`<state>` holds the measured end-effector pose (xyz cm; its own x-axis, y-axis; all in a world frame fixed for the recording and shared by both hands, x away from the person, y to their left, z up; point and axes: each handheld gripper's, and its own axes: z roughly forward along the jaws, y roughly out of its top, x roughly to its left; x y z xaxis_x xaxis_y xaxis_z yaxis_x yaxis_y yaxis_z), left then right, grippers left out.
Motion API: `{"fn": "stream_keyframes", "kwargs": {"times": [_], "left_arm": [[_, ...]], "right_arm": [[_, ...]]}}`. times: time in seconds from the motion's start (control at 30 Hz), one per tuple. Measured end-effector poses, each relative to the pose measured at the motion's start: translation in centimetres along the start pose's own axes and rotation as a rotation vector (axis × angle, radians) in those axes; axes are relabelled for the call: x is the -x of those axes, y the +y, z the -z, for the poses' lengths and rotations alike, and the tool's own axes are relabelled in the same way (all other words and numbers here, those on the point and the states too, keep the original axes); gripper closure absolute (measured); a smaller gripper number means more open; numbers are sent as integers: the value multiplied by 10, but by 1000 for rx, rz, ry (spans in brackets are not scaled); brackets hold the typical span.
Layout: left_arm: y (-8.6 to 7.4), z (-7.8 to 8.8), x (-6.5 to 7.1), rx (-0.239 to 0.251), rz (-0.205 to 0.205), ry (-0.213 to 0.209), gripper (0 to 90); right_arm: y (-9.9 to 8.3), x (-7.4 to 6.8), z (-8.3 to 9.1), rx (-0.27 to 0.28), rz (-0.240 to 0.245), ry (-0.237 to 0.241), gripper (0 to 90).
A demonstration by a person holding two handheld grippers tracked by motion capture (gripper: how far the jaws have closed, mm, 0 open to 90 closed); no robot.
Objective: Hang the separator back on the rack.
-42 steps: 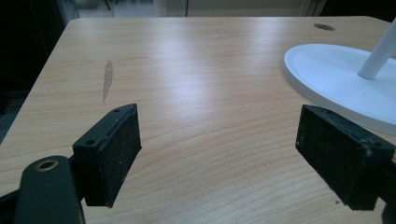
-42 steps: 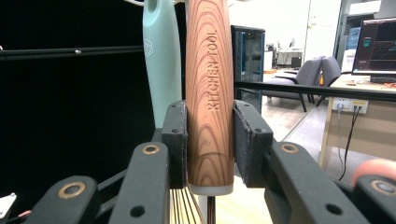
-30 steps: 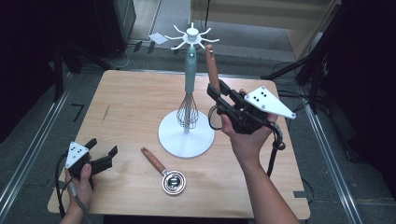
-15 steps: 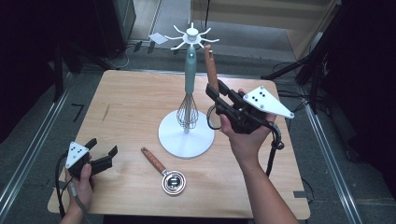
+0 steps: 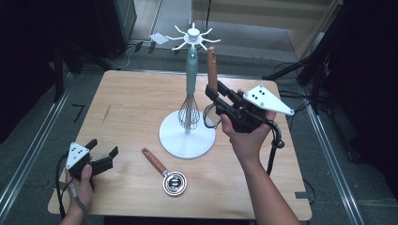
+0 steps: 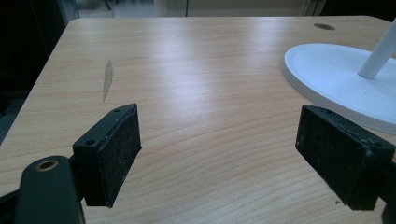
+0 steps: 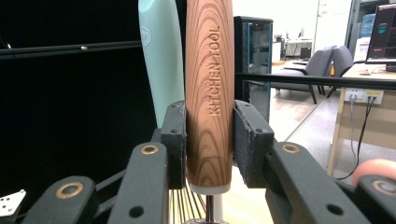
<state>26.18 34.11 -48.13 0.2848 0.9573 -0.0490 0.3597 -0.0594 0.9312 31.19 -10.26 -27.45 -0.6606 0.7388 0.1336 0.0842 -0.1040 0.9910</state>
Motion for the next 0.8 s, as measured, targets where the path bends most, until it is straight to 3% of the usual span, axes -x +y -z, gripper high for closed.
{"fn": "stream_keyframes", "kwargs": {"times": [0.23, 0.5, 0.67, 0.8], "left_arm": [[0, 0, 0, 0, 0, -1, 144], [0, 0, 0, -1, -1, -1, 144], [0, 0, 0, -1, -1, -1, 144], [0, 0, 0, -1, -1, -1, 144]], "right_arm": [[1, 1, -3, -9, 1, -1, 690], [1, 1, -2, -6, 3, -21, 625], [5, 4, -3, -11, 4, -19, 758], [9, 7, -5, -2, 28, -51, 900]]}}
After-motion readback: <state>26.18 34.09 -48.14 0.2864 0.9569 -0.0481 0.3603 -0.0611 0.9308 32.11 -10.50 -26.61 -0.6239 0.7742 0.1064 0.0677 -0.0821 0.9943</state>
